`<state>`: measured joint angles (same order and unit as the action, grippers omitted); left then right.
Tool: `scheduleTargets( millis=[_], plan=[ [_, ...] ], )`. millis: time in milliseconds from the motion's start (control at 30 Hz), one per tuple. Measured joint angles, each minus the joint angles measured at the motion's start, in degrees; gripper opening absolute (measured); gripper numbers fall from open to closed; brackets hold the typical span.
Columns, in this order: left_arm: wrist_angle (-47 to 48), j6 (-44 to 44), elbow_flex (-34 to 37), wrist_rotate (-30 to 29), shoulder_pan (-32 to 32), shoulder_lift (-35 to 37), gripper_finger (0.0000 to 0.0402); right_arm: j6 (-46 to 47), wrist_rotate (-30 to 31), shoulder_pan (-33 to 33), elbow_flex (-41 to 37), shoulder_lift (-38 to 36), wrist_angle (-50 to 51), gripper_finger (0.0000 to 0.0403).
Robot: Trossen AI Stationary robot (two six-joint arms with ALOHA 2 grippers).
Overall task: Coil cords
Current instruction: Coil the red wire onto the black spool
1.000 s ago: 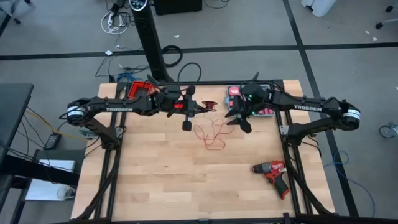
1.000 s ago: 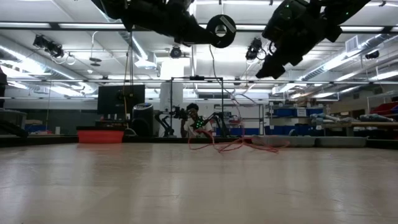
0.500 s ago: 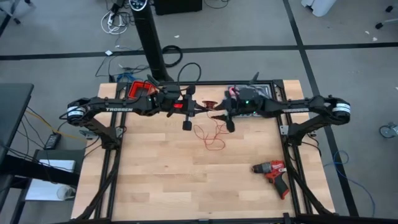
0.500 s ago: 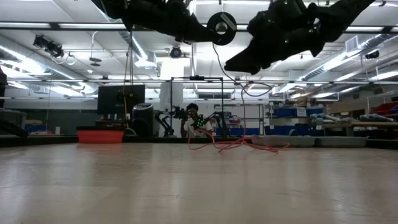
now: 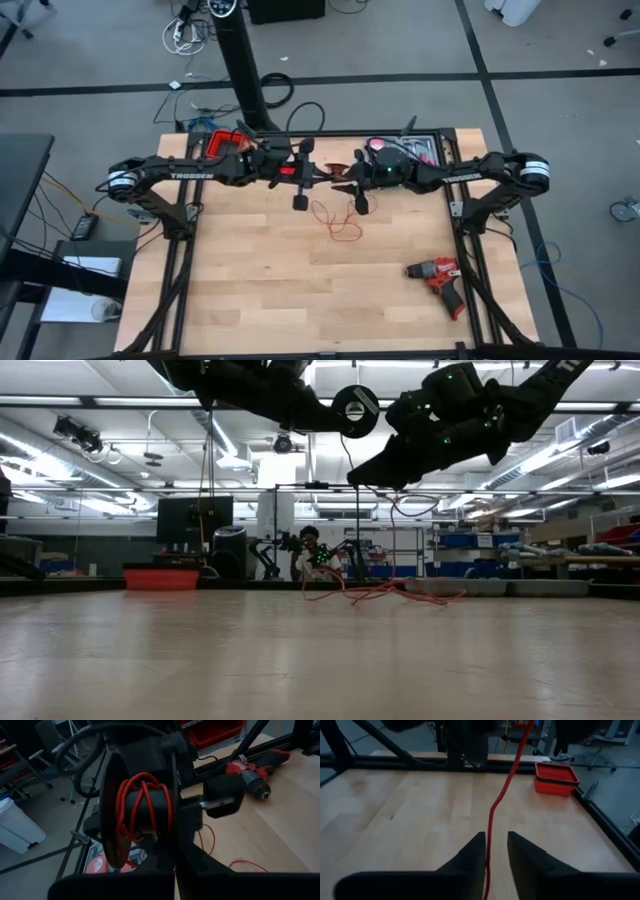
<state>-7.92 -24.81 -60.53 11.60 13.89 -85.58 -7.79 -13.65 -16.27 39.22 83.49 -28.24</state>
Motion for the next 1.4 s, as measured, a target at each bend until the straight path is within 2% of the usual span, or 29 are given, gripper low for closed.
scheduleTargets(
  millis=[200,267,400,700,1033,1233,1400],
  plan=[
    [0.1,0.0,0.0,0.0,0.0,0.0,0.0,-1.7,-0.9,-0.4,0.0,-1.2,4.0,0.0016],
    [0.2,0.0,0.0,0.0,0.0,0.0,0.0,-2.3,-1.1,-0.4,0.0,-1.6,6.1,0.0006],
    [2.0,0.0,0.0,0.0,0.0,0.0,0.0,-2.9,-1.0,-0.7,0.0,-4.0,10.6,0.0005],
    [6.4,2.4,0.0,-2.5,0.0,0.8,0.0001,-7.1,-0.1,-0.4,0.0,-15.5,21.0,0.0002],
    [6.8,4.1,0.0,-4.5,0.0,0.8,0.0001,-9.3,-4.0,1.1,0.0,-23.7,24.6,0.0001],
    [7.4,4.3,-0.1,-4.2,-0.1,0.9,0.0001,-11.2,-4.3,1.5,0.0,-26.0,23.1,0.0],
    [7.0,4.5,-0.2,-0.3,-0.2,0.9,0.0001,-14.8,-5.7,1.5,4.0,-24.4,21.9,0.0]
  ],
)
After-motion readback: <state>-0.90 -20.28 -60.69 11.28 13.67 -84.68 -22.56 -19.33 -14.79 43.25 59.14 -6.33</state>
